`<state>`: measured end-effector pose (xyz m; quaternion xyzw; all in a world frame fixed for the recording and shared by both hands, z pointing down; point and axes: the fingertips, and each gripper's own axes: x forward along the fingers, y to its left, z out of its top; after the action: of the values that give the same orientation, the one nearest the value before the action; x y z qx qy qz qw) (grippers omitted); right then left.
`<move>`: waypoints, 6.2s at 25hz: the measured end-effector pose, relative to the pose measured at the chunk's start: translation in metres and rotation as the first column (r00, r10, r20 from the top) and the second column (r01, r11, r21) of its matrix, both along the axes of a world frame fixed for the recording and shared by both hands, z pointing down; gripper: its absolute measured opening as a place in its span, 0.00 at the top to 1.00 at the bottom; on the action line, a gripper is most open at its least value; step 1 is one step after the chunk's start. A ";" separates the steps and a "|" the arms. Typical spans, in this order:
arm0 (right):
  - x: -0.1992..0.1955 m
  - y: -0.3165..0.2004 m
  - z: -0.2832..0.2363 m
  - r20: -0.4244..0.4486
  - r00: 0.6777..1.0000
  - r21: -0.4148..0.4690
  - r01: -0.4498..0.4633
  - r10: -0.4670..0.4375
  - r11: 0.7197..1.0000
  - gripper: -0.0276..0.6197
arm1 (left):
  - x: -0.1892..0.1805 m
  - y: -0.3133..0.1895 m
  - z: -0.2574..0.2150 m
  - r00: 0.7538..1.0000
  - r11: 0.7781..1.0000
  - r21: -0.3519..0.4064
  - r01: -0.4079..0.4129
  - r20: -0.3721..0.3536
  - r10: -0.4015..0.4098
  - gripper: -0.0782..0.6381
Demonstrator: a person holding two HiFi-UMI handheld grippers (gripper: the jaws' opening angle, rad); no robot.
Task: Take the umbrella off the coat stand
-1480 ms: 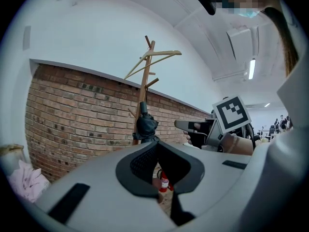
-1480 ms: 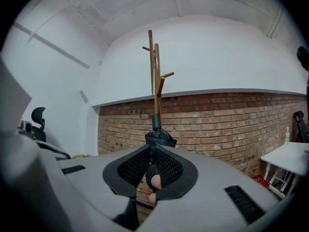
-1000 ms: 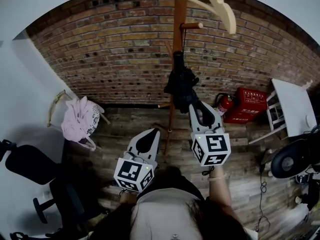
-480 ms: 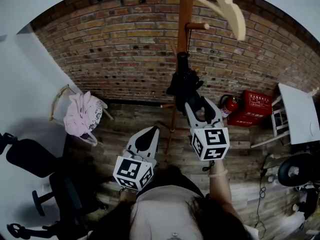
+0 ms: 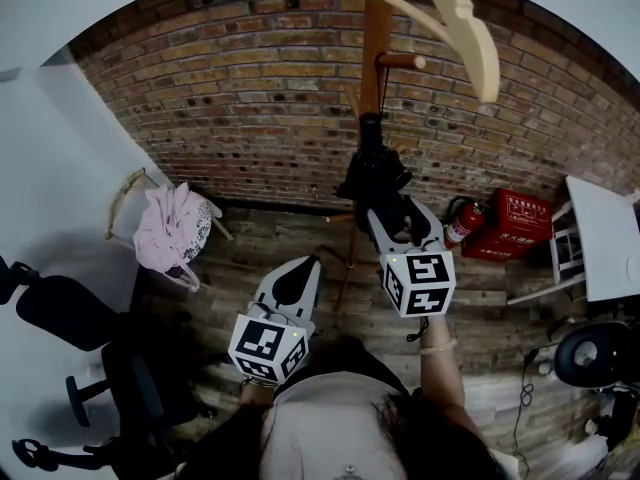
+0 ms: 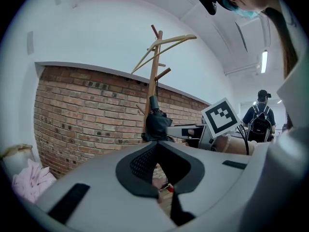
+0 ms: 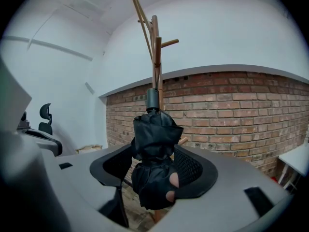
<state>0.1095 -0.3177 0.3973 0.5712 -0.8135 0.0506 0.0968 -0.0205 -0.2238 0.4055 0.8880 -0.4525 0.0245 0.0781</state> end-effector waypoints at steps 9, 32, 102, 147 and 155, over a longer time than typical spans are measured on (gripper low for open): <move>-0.002 -0.015 0.012 -0.035 0.999 -0.024 0.011 -0.012 1.000 0.50 | 0.000 -0.010 0.003 1.000 1.000 -0.007 0.014 0.003 -0.014 0.88; -0.012 -0.050 0.037 -0.092 0.995 -0.124 0.037 -0.049 0.992 0.47 | -0.012 -0.033 0.007 0.997 0.997 -0.020 0.080 0.002 -0.080 0.88; 0.001 0.009 -0.034 -0.056 0.998 0.076 -0.015 0.020 0.997 0.50 | -0.011 0.017 -0.021 0.999 0.999 0.044 0.032 -0.013 -0.032 0.88; -0.011 0.117 -0.051 -0.014 0.992 0.123 -0.121 0.124 0.985 0.50 | -0.038 0.108 -0.021 0.997 0.996 0.054 -0.064 -0.041 0.066 0.88; -0.019 0.142 -0.050 -0.011 0.988 0.127 -0.155 0.157 0.980 0.50 | -0.048 0.127 -0.019 0.994 0.995 0.046 -0.092 -0.049 0.095 0.88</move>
<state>0.0903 -0.1761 0.3473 0.6386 -0.7668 0.0008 0.0650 -0.0681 -0.0972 0.3870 0.9100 -0.4088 -0.0045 0.0690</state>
